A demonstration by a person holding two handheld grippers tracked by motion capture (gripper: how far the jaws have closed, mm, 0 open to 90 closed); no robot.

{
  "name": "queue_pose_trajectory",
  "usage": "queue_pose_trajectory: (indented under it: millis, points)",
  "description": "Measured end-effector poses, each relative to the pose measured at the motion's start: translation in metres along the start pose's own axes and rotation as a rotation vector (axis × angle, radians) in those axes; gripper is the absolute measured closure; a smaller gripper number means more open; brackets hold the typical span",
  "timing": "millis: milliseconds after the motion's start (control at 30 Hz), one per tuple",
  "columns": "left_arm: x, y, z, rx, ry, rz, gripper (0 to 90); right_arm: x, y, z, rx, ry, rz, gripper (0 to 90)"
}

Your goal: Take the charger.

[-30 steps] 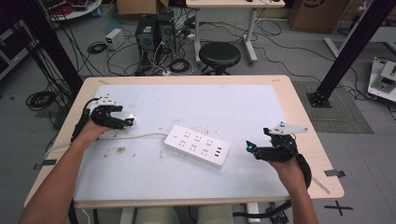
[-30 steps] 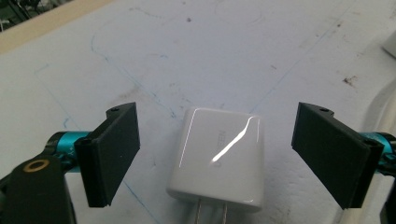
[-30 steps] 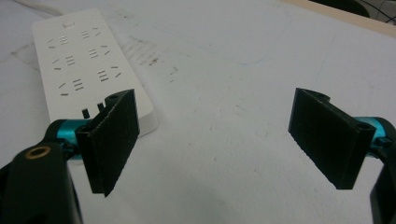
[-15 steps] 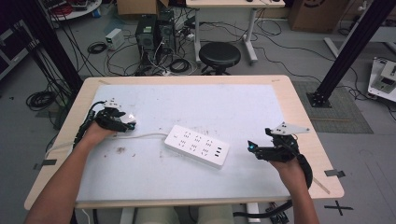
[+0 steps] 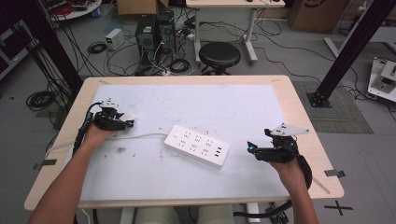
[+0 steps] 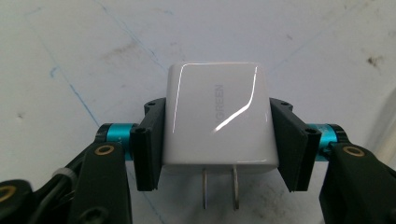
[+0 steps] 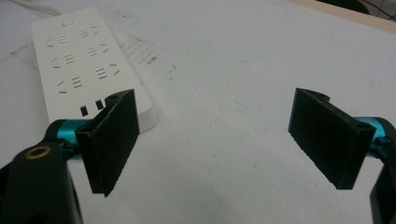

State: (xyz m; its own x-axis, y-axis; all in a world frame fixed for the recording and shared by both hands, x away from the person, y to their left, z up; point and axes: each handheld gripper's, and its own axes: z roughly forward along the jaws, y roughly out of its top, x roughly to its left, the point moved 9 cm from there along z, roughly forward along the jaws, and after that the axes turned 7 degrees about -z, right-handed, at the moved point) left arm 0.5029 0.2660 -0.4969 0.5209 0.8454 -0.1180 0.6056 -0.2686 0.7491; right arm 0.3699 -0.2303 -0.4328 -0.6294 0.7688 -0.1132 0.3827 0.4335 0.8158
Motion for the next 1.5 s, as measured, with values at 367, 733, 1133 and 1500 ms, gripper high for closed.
queue_pose_trajectory:
  millis: [367, 733, 1133, 1500]
  points:
    - [-0.004, 0.009, -0.027, -0.077, 0.066, -0.111, 42.6, 0.006, 0.004, -0.002, -0.013, 0.010, -0.005, 16.7]
    - [-0.031, 0.014, -0.055, -0.169, 0.099, -0.171, 42.6, 0.010, 0.004, -0.005, -0.030, 0.025, -0.020, 16.6]
    - [-0.080, 0.023, -0.082, -0.239, -0.027, -0.088, 42.5, 0.017, 0.007, -0.012, -0.045, 0.044, -0.044, 16.6]
    - [-0.115, 0.025, -0.095, -0.264, -0.112, 0.015, 42.5, 0.028, 0.012, -0.003, -0.040, 0.064, -0.108, 16.6]
